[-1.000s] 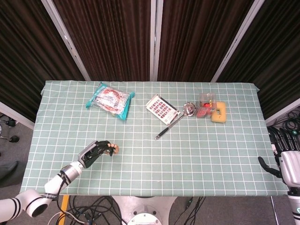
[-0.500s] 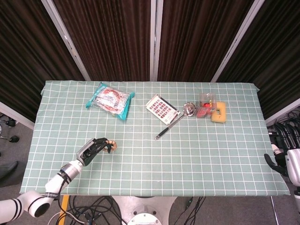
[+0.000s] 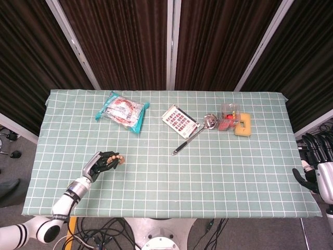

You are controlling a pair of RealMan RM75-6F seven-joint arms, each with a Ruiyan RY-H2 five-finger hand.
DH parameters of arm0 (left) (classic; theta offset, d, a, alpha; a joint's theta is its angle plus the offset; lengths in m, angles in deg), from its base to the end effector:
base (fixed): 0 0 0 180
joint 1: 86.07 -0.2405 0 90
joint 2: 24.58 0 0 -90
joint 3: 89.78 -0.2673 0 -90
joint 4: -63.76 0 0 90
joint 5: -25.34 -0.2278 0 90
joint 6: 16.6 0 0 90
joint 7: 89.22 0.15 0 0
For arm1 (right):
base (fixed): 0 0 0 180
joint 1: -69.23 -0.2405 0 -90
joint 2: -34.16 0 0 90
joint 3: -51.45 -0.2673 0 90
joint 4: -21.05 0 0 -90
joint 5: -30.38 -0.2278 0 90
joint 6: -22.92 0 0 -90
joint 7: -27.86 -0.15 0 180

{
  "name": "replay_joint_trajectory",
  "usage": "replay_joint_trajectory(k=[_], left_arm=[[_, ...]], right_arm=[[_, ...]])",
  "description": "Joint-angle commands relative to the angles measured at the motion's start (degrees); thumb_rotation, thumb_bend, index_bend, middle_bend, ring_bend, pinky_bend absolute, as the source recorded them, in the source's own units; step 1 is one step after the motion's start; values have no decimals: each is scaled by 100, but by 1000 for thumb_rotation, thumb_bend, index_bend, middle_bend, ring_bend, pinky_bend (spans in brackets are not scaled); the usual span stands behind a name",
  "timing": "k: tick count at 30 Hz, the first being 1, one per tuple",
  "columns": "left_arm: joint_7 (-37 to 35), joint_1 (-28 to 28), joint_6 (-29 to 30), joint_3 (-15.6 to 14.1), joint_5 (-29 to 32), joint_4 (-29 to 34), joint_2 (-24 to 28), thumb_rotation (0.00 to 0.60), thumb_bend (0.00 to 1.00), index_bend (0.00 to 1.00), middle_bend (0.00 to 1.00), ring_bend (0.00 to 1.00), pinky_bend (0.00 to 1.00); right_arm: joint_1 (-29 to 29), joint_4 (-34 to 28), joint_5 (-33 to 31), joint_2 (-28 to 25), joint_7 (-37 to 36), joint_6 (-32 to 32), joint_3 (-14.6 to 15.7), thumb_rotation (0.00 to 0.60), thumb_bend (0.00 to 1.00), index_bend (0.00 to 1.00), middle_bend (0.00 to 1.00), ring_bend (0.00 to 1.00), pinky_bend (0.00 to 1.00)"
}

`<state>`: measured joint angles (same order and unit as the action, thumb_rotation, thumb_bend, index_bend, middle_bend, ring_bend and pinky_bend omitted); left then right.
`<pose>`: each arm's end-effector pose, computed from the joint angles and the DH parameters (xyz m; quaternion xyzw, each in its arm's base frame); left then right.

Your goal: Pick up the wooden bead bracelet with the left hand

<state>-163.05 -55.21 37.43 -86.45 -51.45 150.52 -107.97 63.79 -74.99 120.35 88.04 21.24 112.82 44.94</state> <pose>-0.2272 0.2944 -0.0279 -0.2859 -0.8177 -0.4959 0.0617 -0.3014 -0.2042 0.2157 0.5922 -0.3226 0.4525 0.5835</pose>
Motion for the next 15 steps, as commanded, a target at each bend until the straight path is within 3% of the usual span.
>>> replay_joint_trajectory(k=[1, 6, 15], left_arm=[[79, -36, -43, 63, 50, 34, -18, 477, 354, 684, 725, 344, 82], [199, -79, -116, 142, 91, 65, -35, 458, 354, 699, 738, 352, 83], [243, -159, -179, 214, 7, 90, -40, 314, 368, 705, 740, 353, 84]], right_arm=[[5, 7, -4, 3, -12, 5, 2, 600, 186, 0, 77, 0, 0], [23, 37, -28, 18, -49, 16, 9, 600, 186, 0, 77, 0, 0], [39, 85, -32, 55, -99, 42, 14, 600, 188, 0, 77, 0, 0]])
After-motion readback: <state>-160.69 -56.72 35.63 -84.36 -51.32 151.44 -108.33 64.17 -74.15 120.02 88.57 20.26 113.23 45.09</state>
